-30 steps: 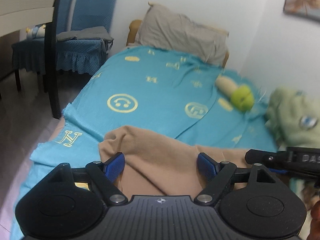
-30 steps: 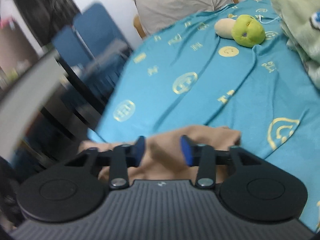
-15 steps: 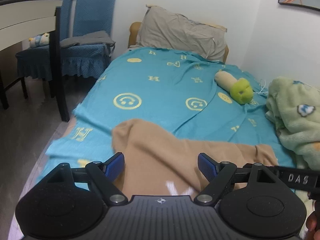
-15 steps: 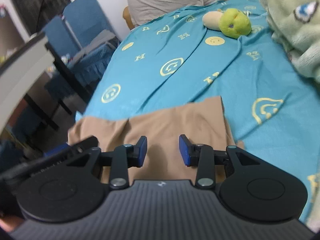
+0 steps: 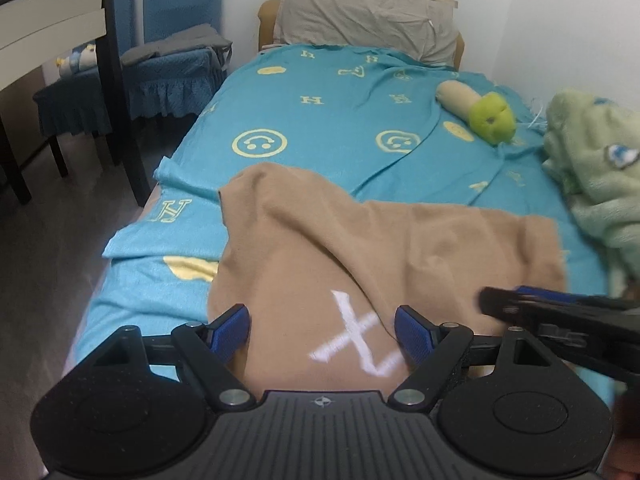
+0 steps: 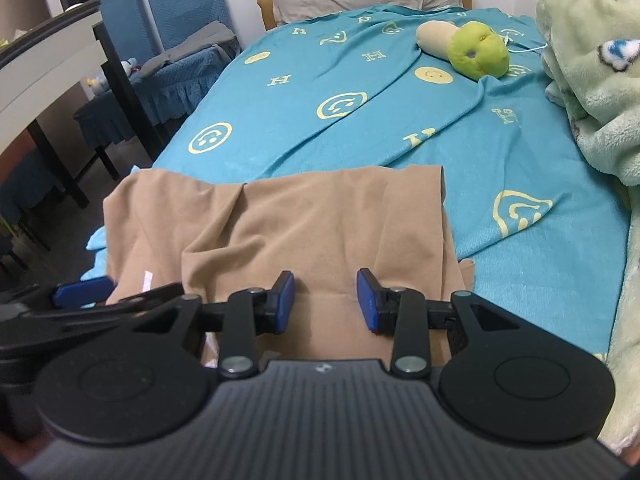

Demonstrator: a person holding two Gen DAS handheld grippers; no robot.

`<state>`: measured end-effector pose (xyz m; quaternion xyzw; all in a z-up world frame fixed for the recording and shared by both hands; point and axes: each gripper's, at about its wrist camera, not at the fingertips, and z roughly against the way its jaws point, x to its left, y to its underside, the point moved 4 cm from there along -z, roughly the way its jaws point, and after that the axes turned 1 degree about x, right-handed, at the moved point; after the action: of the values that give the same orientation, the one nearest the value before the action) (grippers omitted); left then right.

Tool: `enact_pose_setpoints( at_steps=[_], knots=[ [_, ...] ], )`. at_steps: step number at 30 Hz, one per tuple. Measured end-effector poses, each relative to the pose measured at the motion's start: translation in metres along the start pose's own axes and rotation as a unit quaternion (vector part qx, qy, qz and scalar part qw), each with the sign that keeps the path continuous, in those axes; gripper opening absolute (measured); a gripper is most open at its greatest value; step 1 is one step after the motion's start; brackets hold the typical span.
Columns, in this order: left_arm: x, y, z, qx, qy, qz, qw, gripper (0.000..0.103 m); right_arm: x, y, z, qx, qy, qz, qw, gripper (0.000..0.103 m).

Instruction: Fold clothes

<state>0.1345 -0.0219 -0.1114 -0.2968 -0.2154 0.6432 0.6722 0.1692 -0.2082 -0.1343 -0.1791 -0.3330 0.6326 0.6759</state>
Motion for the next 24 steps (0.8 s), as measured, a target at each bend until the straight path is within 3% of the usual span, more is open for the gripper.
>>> enact_pose_setpoints(
  at_steps=[2, 4, 9, 14, 18, 24],
  knots=[
    [-0.004, 0.001, 0.026, -0.024, 0.036, 0.017, 0.9989, 0.092, -0.001, 0.001, 0.000, -0.001, -0.001, 0.000, 1.000, 0.037],
    [-0.004, 0.006, 0.043, -0.023, 0.072, 0.042, 0.9962, 0.093, -0.001, 0.001, 0.000, 0.000, -0.002, -0.005, 1.000, 0.037],
    [0.005, 0.027, 0.034, 0.042, 0.120, 0.115, 0.9853, 0.093, -0.003, 0.001, 0.001, 0.000, -0.008, -0.020, 1.000, 0.037],
    [0.021, 0.036, -0.005, 0.103, 0.144, 0.204, 0.9627, 0.093, -0.002, 0.001, 0.001, -0.001, -0.006, -0.019, 1.000, 0.037],
    [0.036, 0.042, -0.034, 0.140, 0.151, 0.275, 0.9391, 0.093, -0.003, 0.001, 0.000, -0.001, -0.006, -0.022, 1.000, 0.037],
    [0.058, 0.039, -0.041, 0.088, 0.164, 0.355, 0.9162, 0.092, -0.002, 0.001, 0.000, -0.001, -0.004, -0.020, 1.000, 0.037]
  ],
)
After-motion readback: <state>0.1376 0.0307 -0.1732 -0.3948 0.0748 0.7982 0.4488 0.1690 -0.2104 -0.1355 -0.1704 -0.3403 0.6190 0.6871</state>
